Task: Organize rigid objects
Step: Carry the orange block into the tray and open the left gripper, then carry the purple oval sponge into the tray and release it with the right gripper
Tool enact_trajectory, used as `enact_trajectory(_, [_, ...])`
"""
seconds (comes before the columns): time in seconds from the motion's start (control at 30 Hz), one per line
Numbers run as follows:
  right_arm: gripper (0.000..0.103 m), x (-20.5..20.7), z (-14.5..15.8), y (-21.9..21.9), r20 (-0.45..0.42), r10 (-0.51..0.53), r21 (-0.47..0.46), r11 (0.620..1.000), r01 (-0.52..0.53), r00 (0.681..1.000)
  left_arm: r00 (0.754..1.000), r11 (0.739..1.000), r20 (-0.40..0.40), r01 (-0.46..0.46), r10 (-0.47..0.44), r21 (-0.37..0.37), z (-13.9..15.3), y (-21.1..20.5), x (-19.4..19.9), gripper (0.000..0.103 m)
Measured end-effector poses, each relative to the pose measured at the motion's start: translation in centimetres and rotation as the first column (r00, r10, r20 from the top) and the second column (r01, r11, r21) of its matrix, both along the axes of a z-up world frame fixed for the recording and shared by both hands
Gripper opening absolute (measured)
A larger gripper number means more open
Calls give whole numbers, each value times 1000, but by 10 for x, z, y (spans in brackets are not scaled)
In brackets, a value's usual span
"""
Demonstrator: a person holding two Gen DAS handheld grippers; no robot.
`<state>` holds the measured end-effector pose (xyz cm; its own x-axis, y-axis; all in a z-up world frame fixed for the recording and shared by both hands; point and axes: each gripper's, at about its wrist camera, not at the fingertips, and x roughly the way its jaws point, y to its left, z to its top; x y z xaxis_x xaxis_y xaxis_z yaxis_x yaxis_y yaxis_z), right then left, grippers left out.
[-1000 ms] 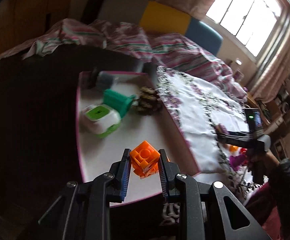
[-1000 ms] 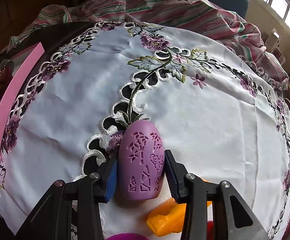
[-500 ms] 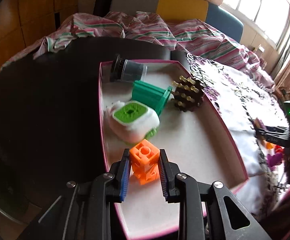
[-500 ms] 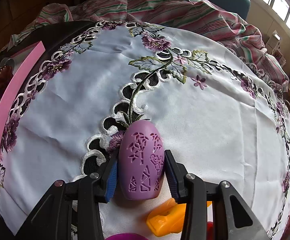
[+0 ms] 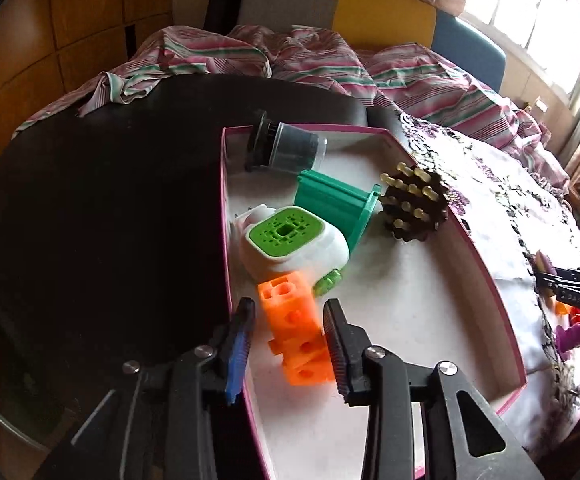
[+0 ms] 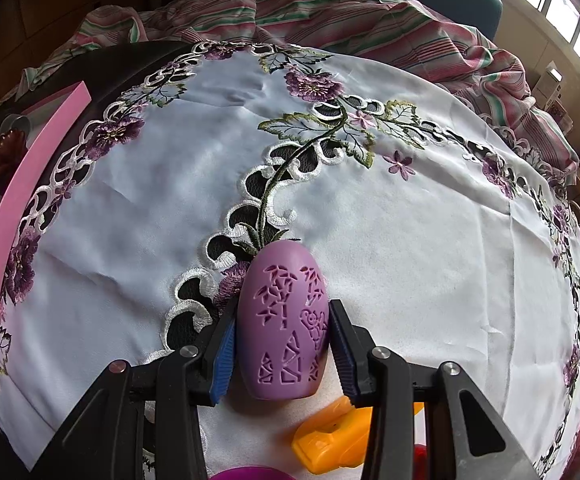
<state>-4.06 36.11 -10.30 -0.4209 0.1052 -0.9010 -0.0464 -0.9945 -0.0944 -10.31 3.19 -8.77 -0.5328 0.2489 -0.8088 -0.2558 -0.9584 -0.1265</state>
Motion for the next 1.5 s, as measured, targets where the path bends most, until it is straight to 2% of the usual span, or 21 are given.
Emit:
enact_trajectory(0.3, [42, -1, 0, 1, 2, -1, -2, 1000, 1, 1000, 999, 1000, -40, 2, -2, -4, 9, 2, 17, 50])
enact_trajectory(0.37, [42, -1, 0, 0, 1, 1, 2, 1000, -1, 1000, 999, 1000, -54, -8, 7, -17, 12, 1, 21, 56])
enact_trajectory(0.67, [42, -3, 1, 3, 9, -12, -15, 1000, 12, 1000, 992, 995, -110, -62, 53, -77, 24, -4, 41, 60])
enact_trajectory(0.83, [42, -3, 2, 3, 10, -13, -12, 1000, 13, 1000, 989, 993, -133, -81, 70, -82, 30, -7, 49, 72])
enact_trajectory(1.2, [42, -2, 2, -2, -1, 12, 19, 1000, -11, 1000, 987, 992, -135, -99, 87, -82, 32, -9, 58, 72])
enact_trajectory(1.33, [42, -1, 2, -1, -1, 9, 15, 1000, -9, 1000, 982, 990, -163, -109, 93, -94, 33, -12, 63, 75])
enact_trajectory(1.5, [42, -1, 2, 0, -1, 5, 9, 1000, -5, 1000, 981, 989, -157, -124, 111, -76, 33, -19, 64, 75])
